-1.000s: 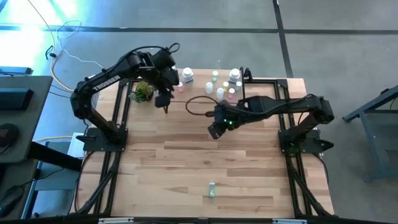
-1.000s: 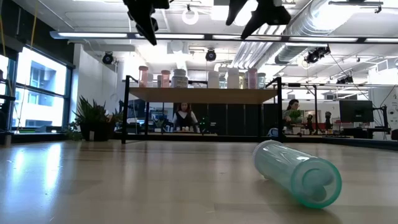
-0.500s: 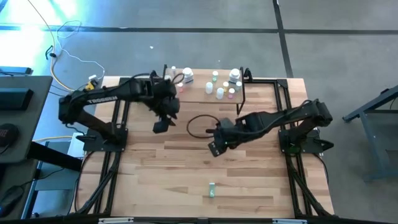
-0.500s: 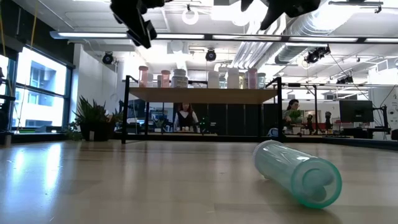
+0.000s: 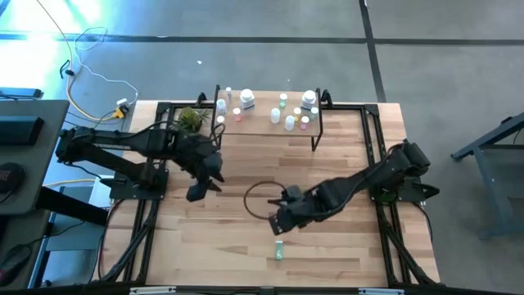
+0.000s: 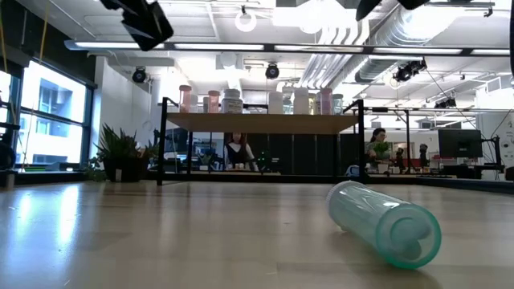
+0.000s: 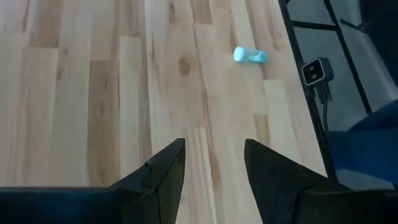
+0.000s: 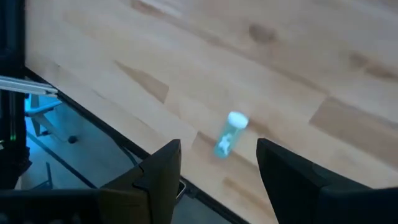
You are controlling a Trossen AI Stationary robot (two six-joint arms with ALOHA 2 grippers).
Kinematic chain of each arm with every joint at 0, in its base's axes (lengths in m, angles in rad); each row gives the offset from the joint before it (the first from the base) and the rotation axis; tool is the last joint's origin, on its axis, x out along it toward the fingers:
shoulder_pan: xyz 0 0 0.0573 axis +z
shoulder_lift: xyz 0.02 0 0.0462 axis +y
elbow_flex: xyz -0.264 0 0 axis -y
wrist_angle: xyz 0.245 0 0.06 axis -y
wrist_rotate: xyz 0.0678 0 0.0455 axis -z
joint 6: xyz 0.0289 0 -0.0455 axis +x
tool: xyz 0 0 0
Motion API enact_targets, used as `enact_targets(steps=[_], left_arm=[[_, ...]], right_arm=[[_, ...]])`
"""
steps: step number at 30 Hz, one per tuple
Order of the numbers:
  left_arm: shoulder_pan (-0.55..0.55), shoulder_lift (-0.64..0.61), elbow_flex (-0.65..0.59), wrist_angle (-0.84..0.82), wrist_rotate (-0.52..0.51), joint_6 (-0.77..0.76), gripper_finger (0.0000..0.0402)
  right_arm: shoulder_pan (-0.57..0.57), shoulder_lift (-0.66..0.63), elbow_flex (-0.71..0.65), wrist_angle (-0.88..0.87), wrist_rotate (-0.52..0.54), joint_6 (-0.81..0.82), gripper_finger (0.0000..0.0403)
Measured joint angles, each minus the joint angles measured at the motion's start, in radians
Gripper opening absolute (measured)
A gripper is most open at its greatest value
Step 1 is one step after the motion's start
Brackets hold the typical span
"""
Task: Pick and place medicine bottles onto shelf by color
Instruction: Put the blue pill bottle on the shelf
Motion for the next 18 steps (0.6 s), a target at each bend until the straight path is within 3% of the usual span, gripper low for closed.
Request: enact_targets(steps=[11, 18], left_arm=[[-0.164, -0.083, -0.056, -0.003, -0.161, -0.116, 0.0156], [-0.204, -0.083, -0.056, -0.001, -0.173, -0.128, 0.0156]], right_arm=[[0.072, 0.164, 0.000, 0.178, -0.002, 0.109, 0.0201], [0.083, 0.252, 0.000, 0.180, -0.007, 0.143, 0.0201]])
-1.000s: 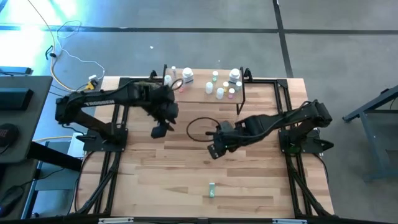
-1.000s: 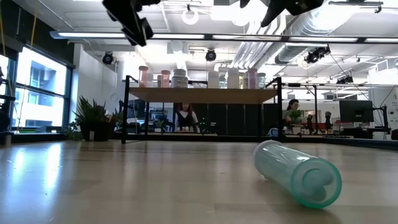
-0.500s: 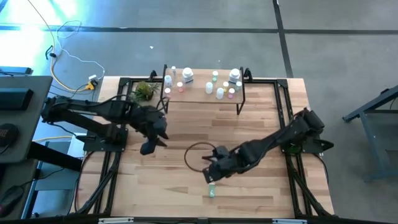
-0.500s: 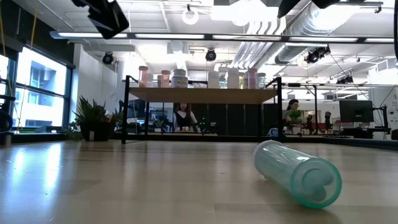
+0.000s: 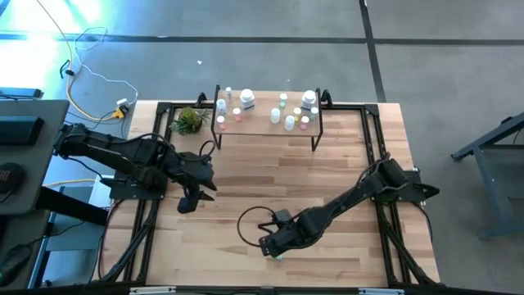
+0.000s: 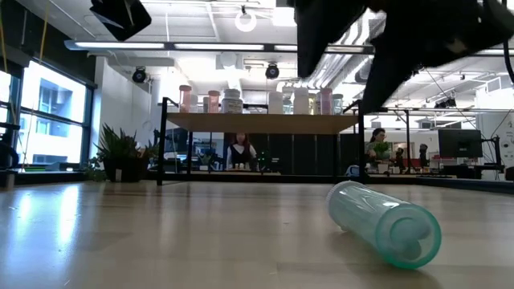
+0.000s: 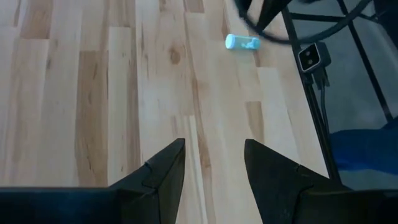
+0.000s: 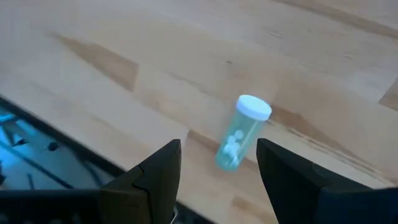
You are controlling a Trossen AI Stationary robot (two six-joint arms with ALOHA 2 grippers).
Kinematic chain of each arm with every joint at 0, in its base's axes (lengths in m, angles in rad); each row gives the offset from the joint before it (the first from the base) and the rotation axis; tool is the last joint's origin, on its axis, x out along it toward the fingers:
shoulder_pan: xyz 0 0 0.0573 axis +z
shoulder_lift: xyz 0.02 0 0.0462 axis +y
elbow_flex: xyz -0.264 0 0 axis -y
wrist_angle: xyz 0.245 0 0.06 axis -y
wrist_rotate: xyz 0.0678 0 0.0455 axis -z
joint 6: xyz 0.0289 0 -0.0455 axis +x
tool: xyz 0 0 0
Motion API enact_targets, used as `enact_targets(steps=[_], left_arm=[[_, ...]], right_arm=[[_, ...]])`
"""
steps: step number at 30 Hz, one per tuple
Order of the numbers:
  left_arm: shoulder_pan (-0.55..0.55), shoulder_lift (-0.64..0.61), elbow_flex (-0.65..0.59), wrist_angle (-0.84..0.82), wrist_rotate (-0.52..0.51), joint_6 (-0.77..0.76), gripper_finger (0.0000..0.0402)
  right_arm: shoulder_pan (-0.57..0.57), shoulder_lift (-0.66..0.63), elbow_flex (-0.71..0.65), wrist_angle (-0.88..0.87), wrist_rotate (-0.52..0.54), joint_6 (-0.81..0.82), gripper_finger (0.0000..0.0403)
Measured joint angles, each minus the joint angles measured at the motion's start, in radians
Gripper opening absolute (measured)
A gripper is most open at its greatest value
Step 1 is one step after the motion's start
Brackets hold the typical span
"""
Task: Pick and place medicine bottles onto shelf by color
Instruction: Put the blue pill bottle on the shelf
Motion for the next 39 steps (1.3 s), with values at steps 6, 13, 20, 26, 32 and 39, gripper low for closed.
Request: enact_targets(steps=[6, 13, 20, 26, 32, 39], left_arm=[[-0.005, 0.000, 0.000, 0.000, -0.001, -0.020, 0.0156], [-0.004, 0.000, 0.000, 0.000, 0.000, -0.027, 0.0156], [-0.004, 0.001, 0.000, 0.000, 0.000, -0.025, 0.0156], [-0.004, 0.001, 0.000, 0.000, 0.000, -0.024, 0.0156], [-0.004, 0.001, 0.000, -0.002, 0.000, -0.018, 0.0156], [-0.004, -0.017, 0.000, -0.019, 0.000, 0.001, 0.0156]], right_arm=[[0.000, 0.057, 0.000, 0.000, -0.003, 0.023, 0.0201], [0.000, 0.110, 0.000, 0.003, -0.022, 0.052, 0.0201], [0.000, 0.155, 0.000, 0.044, -0.040, 0.077, 0.0201], [0.000, 0.158, 0.000, 0.046, -0.042, 0.099, 0.0156], [0.000, 0.159, 0.000, 0.054, -0.029, 0.104, 0.0088], [0.000, 0.159, 0.002, 0.065, -0.018, 0.069, 0.0072]])
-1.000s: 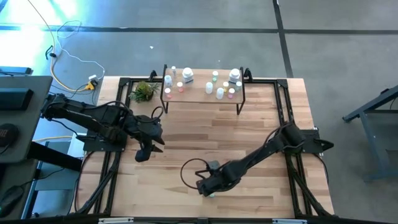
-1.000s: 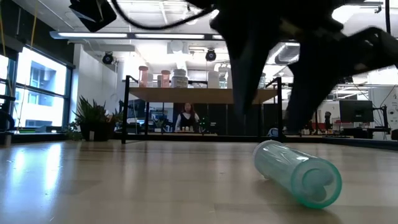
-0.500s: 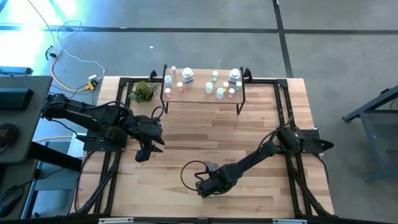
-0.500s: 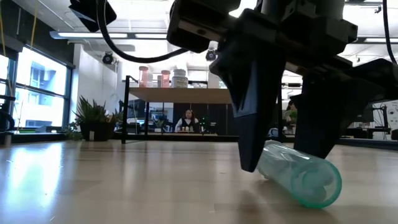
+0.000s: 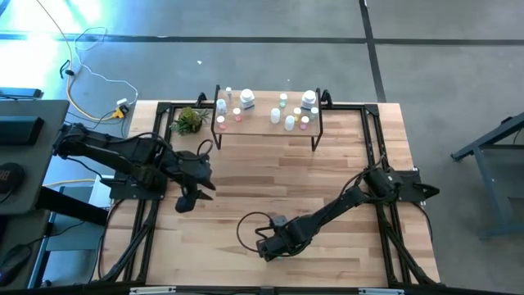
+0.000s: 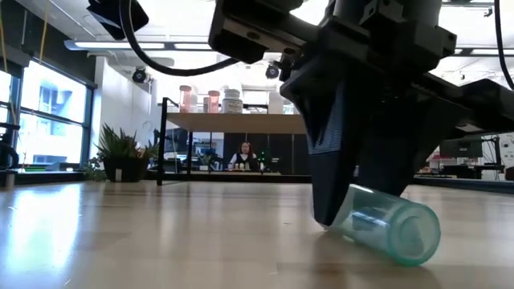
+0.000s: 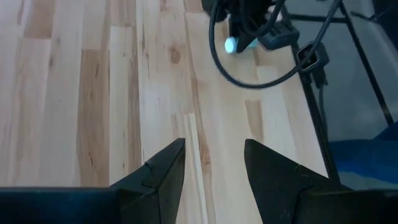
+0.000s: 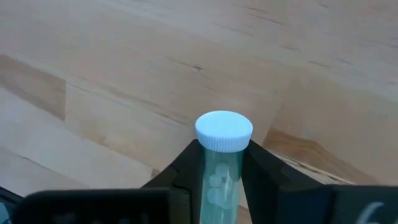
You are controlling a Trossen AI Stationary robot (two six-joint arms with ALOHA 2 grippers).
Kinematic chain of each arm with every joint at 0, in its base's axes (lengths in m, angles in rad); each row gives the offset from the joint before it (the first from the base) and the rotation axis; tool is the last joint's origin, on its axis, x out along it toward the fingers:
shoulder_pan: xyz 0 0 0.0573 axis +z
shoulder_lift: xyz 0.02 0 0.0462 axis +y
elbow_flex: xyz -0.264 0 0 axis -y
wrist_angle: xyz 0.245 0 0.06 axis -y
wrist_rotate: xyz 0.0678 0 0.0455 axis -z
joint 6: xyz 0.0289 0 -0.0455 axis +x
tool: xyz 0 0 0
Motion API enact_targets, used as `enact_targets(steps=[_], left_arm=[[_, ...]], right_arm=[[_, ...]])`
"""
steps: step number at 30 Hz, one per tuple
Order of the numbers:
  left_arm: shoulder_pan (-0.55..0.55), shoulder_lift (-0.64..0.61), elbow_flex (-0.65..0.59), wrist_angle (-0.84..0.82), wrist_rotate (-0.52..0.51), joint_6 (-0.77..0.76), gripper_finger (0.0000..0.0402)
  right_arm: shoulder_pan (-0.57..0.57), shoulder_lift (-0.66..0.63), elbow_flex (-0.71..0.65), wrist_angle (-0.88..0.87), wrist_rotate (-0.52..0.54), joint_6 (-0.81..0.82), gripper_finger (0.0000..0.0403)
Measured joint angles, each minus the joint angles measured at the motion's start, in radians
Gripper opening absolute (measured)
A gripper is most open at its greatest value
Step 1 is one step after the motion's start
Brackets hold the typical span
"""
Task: Pick and place medicine bottles onto shelf by color
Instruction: Put the blue pill bottle on the shelf
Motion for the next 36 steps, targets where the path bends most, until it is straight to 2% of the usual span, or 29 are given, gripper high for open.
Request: enact_targets(steps=[3, 7, 10, 17, 24, 36], left_arm=[[0.001, -0.029, 0.001, 0.000, 0.000, 0.002, 0.0156], [0.004, -0.084, 0.001, -0.001, 0.000, 0.003, 0.0156], [0.003, -0.126, 0.001, 0.000, -0.012, 0.024, 0.0156], [0.003, -0.217, 0.002, -0.001, -0.110, 0.071, 0.0156], [0.003, -0.286, 0.024, -0.003, -0.137, 0.106, 0.0156], [0.003, -0.329, 0.035, -0.003, -0.260, 0.217, 0.0156]], right_arm=[[0.000, 0.000, 0.021, -0.004, 0.030, -0.029, 0.0074], [0.000, 0.000, 0.072, -0.007, 0.132, -0.092, 0.0073], [-0.002, 0.000, 0.111, -0.003, 0.237, -0.146, 0.0073], [-0.030, 0.000, 0.211, -0.006, 0.552, -0.305, 0.0073], [-0.109, 0.000, 0.289, -0.004, 0.734, -0.435, 0.0073], [-0.224, -0.001, 0.333, 0.000, 1.091, -0.586, 0.0073]])
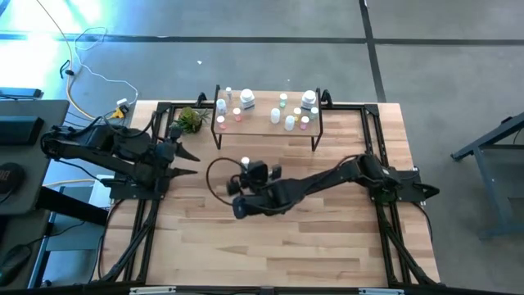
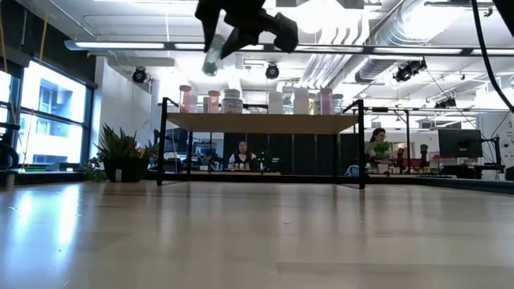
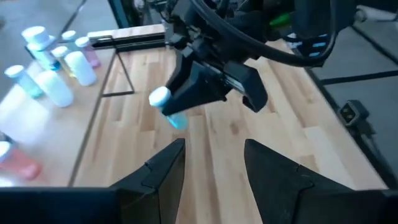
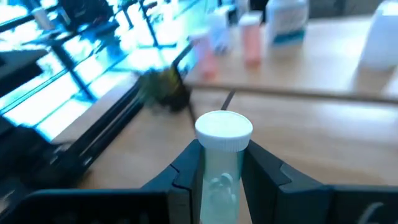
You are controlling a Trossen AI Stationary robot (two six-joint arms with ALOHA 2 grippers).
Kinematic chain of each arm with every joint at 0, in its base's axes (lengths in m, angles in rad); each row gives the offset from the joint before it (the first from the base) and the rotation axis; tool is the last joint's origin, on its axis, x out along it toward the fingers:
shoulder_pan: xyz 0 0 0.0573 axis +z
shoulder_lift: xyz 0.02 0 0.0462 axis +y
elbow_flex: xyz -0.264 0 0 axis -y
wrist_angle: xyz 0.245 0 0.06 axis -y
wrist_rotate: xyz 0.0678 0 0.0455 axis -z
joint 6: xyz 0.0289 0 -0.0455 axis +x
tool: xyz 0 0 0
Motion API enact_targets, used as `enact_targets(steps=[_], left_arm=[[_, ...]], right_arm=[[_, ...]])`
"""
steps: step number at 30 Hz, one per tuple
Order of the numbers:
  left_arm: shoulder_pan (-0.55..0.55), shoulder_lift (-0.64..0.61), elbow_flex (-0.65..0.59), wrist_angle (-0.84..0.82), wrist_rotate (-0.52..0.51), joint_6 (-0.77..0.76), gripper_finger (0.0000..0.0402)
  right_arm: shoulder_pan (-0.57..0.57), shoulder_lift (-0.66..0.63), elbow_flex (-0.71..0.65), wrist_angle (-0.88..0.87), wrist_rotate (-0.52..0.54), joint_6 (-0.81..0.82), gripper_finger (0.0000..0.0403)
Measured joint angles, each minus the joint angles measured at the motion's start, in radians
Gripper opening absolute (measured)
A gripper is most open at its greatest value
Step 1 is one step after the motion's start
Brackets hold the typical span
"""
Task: Pick and place medicine bottles onto shelf by color
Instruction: Put the blue pill bottle on the shelf
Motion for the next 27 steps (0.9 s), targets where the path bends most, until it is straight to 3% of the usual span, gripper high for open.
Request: enact_targets(steps=[8, 12, 23, 27], left_arm=[[0.000, 0.000, 0.000, 0.001, -0.016, 0.079, 0.0157], [0.000, 0.000, 0.000, 0.004, -0.087, 0.109, 0.0157], [0.000, 0.000, 0.000, 0.006, -0.213, 0.172, 0.0157], [0.000, 0.000, 0.000, 0.006, -0.219, 0.186, 0.0157]], right_arm=[[-0.056, 0.000, 0.000, 0.020, 0.208, -0.202, 0.0073], [-0.092, 0.000, 0.000, 0.025, 0.275, -0.264, 0.0072], [-0.197, 0.000, 0.000, 0.038, 0.276, -0.276, 0.0072], [-0.231, 0.000, 0.000, 0.090, 0.185, -0.317, 0.0072]])
